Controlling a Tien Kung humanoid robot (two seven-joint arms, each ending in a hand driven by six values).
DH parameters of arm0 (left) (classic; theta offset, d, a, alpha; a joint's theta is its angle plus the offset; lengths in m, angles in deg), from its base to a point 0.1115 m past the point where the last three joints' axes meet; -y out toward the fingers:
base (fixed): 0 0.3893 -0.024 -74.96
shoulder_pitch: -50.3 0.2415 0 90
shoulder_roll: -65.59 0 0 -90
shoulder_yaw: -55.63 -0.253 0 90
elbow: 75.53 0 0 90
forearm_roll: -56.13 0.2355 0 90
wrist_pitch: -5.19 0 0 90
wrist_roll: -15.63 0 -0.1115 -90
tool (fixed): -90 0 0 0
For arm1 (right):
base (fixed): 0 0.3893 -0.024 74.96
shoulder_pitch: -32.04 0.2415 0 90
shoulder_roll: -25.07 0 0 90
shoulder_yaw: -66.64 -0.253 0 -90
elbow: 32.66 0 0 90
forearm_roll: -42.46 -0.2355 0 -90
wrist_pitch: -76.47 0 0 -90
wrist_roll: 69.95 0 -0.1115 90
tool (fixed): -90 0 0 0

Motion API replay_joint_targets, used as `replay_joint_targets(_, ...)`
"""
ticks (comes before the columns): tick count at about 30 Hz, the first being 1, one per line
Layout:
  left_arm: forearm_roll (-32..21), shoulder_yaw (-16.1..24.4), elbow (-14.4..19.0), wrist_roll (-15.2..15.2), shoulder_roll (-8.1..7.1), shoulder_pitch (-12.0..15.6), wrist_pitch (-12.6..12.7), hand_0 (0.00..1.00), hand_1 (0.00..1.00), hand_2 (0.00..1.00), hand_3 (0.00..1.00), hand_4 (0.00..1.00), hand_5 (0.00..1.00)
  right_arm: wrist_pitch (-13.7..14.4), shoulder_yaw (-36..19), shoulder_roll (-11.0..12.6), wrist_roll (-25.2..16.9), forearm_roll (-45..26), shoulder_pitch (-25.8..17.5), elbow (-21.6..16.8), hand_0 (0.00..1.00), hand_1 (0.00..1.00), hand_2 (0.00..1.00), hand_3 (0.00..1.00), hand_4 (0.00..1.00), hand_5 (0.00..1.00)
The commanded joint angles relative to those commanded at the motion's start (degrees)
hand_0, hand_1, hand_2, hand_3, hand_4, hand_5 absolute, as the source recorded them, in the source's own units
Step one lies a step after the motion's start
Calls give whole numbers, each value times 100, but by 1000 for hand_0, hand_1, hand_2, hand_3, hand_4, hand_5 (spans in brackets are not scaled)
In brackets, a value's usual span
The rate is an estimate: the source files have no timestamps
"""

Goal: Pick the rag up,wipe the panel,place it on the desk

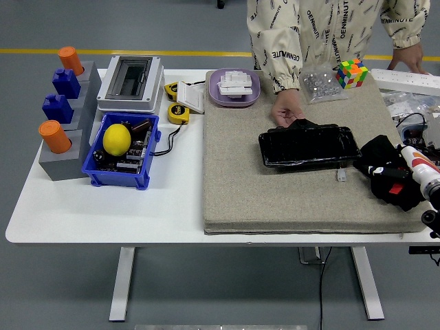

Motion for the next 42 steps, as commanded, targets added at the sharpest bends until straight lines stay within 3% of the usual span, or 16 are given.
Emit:
replay_joint_targets(5, 6, -10, -3, -1, -11, 1, 3, 608, 641, 655, 561, 627, 441, 409, 46, 20, -39, 113, 13, -91, 720, 715, 775, 792, 998, 529)
replay_joint_targets(6, 6, -11, -4, 0, -11, 1, 3, 608, 641, 655, 560, 627, 440, 470, 48, 22, -37, 149, 13, -107, 478, 573, 587, 559, 969, 337)
replay_joint_targets(11, 6, -8, 2, -1, -8, -9, 2, 608, 641, 655, 560, 627, 440, 623, 42, 33, -50, 287, 2, -141, 478, 573, 587, 559, 969, 337)
replay_joint_targets(12, 4, -9, 2, -1, -6, -11, 2, 608, 641, 655, 561, 627, 440, 630, 35, 30, -46, 305, -5, -136, 413, 524, 541, 529, 913, 290)
replay_joint_targets(22, -1, 5, -1, 0, 5, -2, 2, 609, 642, 655, 561, 627, 440, 463, -8, 2, -30, 265, -89, -59, 406, 515, 534, 524, 914, 271)
replay_joint_targets(29, 9, 8, 2, -2, 4, -15, 1, 609, 642, 654, 561, 627, 440, 668, -1, 5, -35, 357, -96, -78, 397, 506, 523, 511, 916, 277)
replay_joint_targets(30, 11, 9, 2, -2, 4, -16, 1, 610, 641, 655, 561, 628, 439, 692, -2, 6, -30, 373, -93, -82, 312, 447, 479, 480, 878, 248)
replay_joint_targets(35, 13, 17, 3, -1, 6, -25, 1, 610, 641, 655, 561, 628, 439, 803, -20, 18, -3, 499, -87, -97, 312, 447, 479, 480, 878, 248)
replay_joint_targets(36, 13, 17, 2, -1, 7, -24, 1, 609, 641, 655, 562, 628, 439, 808, -21, 19, 1, 513, -86, -97, 267, 414, 452, 460, 998, 122)
replay_joint_targets(42, 14, 27, -2, -1, 12, -18, 0, 608, 641, 655, 562, 628, 440, 821, -46, 24, 39, 612, -91, -103, 254, 397, 434, 440, 998, 103)
